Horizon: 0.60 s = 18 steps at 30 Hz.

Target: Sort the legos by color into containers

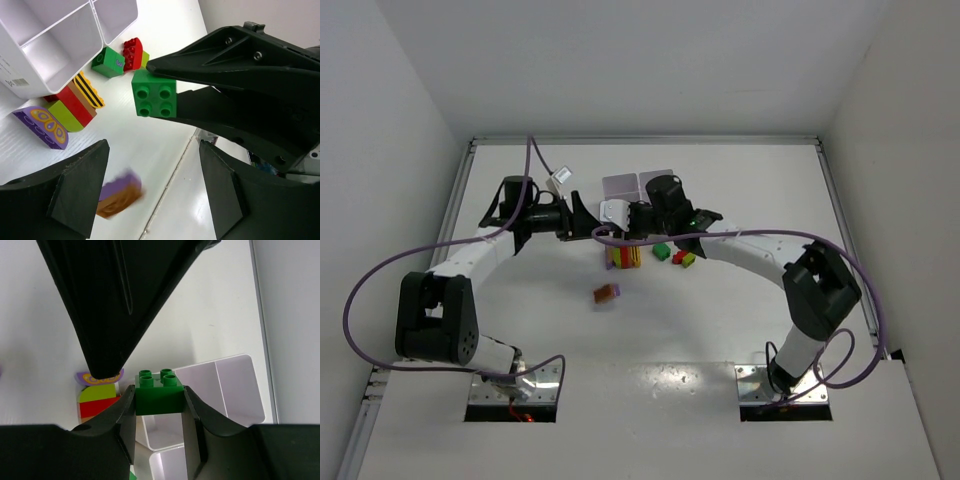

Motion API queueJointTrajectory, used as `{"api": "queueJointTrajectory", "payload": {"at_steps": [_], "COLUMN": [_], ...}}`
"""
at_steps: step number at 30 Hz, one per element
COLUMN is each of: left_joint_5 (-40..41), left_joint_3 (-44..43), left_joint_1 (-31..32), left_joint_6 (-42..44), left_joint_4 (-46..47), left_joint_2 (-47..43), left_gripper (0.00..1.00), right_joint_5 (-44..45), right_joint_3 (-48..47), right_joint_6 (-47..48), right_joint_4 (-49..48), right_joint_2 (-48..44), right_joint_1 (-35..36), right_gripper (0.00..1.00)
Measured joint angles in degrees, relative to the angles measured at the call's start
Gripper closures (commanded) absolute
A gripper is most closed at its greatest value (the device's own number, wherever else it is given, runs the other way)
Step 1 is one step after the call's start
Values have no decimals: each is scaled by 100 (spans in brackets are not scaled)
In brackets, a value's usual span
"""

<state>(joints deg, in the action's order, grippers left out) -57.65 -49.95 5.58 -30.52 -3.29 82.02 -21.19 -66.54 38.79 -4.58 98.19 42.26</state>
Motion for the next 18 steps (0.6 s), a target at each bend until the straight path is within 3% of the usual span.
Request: {"api": "queueJointTrajectory", "payload": {"at_steps": [5,9,18], "left_joint_5": [-24,13,975], "left_joint_3": [0,0,0], "left_joint_1": [0,0,0], "left_joint_6": [35,345,1652], "left_joint_4": [-4,-219,-1342], "left_joint_2": [0,0,-160], "left_gripper": [27,20,19], "right_joint_5": [-15,-160,-444], "right_joint_3": [31,48,710], "right_joint_6": [-26,-26,291], "right_joint_4": [-17,330,2496], "right_joint_2": [-98,-260,-817], "right_joint_1": [55,46,-247], "right_gripper": [100,100,100]}}
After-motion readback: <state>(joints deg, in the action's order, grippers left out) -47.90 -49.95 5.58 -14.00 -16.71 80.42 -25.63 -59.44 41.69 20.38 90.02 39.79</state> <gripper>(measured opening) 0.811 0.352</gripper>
